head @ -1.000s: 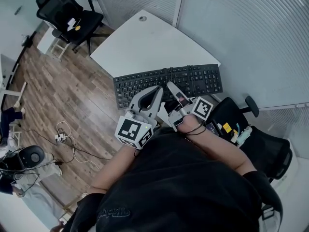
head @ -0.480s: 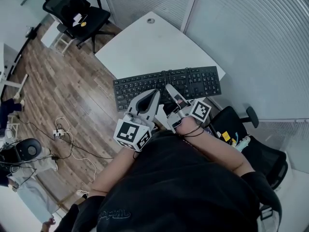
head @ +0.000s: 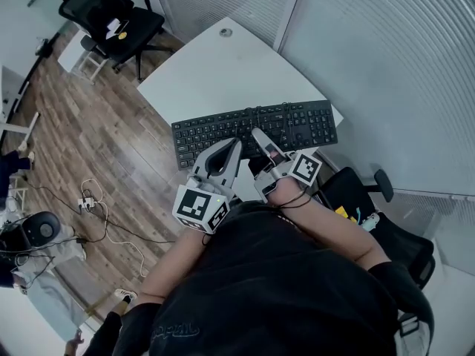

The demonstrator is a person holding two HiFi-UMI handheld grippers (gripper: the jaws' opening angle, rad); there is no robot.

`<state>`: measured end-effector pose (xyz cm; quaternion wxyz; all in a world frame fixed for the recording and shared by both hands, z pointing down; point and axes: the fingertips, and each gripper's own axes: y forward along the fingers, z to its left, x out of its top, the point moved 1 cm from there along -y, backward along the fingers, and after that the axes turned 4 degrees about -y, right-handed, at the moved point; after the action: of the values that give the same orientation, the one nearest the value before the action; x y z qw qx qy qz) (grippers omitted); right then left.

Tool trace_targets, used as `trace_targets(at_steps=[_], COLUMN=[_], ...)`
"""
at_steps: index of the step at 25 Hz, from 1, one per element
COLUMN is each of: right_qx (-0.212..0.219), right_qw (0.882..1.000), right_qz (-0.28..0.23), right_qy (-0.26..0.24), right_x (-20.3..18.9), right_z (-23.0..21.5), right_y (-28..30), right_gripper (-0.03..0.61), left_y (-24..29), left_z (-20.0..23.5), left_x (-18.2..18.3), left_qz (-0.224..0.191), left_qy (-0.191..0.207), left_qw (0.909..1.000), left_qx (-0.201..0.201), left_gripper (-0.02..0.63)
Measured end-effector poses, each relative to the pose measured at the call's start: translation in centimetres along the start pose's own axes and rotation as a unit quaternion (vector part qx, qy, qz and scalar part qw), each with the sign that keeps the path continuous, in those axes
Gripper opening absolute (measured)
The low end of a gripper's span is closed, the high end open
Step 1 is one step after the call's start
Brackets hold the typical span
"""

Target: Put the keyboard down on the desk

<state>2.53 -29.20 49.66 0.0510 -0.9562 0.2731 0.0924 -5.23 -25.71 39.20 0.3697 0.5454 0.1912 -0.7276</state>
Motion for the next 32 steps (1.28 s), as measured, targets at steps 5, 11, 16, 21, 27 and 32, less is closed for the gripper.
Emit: trace_targets(at_steps=[5,11,16,21,27,32], right_qx=[-0.008,-0.036,-0.063,-0.065,-0.075,-0.087], right_qw=[1.000,0.999,0.997,0.997,0.995,0.994], right_qz=[0.004,0.021,0.033,0.047,0.050,0.060], right_qy=[0.008,-0.001,0.009,0.013,0.039,0.037], right_x=[2.4,5.4,7.3,8.6,8.8,8.5], right_z=[-1.2,-4.4,-7.7,-11.1,-15.1,-17.7], right_y=[1.1,1.7,2.5,3.4,4.9,5.7], right_gripper=[0.100,0.100,0.100,0.100,0.100,0.100], left_y=[2.9,6.1,8.5,10.6,12.5,13.5], left_z=[1.2,3.3,4.2,5.1,6.5,7.8], left_x=[0.1,-1.8,-3.5,-4.6,-6.2,-9.2], left_qz=[0.002,0.033,0.056,0.058,0.071,0.102], left_qy=[-0.015,-0.013,-0.016,-0.031,-0.010,-0.010], left_qw=[0.9999,0.9989,0.9978,0.9966,0.9952,0.9916], left_qx=[0.003,0.029,0.033,0.049,0.066,0.079], left_gripper=[0.015,0.015,0.015,0.015,0.015,0.015])
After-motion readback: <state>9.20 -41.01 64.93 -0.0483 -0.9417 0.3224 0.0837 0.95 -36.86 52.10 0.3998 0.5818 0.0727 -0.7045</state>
